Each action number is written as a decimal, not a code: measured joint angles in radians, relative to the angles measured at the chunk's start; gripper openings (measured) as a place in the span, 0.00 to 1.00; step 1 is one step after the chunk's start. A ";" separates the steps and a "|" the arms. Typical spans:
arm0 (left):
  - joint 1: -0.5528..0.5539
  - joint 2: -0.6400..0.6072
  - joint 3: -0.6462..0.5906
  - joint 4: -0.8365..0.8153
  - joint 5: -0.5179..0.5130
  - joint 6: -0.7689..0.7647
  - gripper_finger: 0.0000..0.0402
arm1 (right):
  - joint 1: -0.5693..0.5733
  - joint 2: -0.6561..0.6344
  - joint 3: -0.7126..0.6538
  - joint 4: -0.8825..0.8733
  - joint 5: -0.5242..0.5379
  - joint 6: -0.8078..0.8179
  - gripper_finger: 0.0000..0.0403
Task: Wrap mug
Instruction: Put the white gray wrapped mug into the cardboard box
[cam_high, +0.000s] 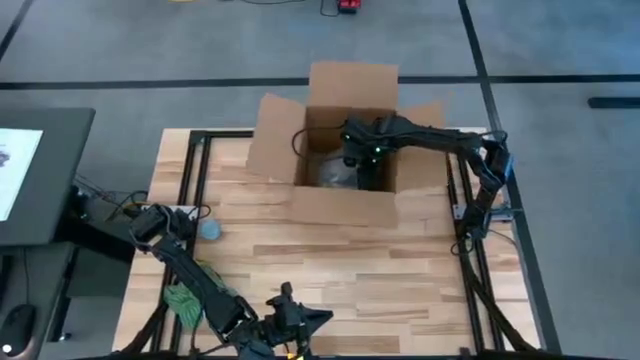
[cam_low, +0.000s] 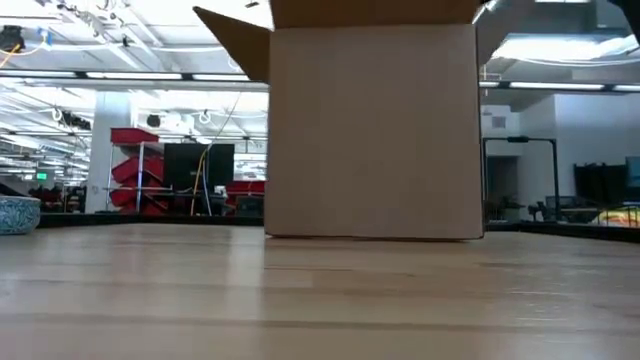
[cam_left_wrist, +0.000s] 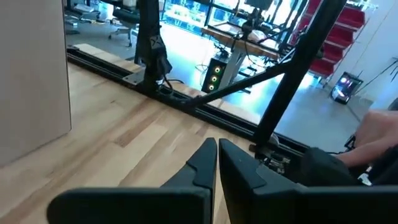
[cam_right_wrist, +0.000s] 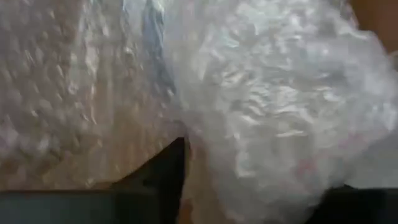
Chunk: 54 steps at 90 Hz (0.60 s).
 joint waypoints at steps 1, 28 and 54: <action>0.000 0.000 0.000 -0.001 0.000 -0.002 0.00 | 0.002 0.000 0.000 -0.001 0.000 -0.001 0.48; 0.000 0.000 0.000 -0.215 0.001 -0.186 0.00 | 0.070 -0.046 0.064 0.018 0.047 -0.045 0.62; 0.000 0.000 0.000 -0.515 0.001 -0.566 0.00 | 0.123 -0.243 0.105 0.047 0.152 -0.086 0.62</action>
